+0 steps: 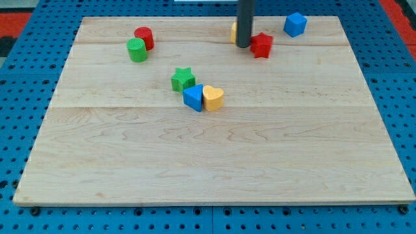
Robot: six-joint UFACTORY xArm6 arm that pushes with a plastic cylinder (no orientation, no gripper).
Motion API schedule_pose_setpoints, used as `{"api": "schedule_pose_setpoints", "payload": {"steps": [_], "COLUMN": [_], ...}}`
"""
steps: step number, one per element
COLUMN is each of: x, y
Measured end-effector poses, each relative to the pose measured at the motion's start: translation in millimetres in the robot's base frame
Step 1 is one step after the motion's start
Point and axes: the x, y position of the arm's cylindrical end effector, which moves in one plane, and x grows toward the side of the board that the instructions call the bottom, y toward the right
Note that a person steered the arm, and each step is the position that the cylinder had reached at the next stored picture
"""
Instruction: Slide the red star left of the blue cube
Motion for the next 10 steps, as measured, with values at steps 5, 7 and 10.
{"api": "schedule_pose_setpoints", "payload": {"steps": [5, 7, 10], "x": [-10.4, 21.0, -42.8], "y": [49.6, -24.4, -46.7]}}
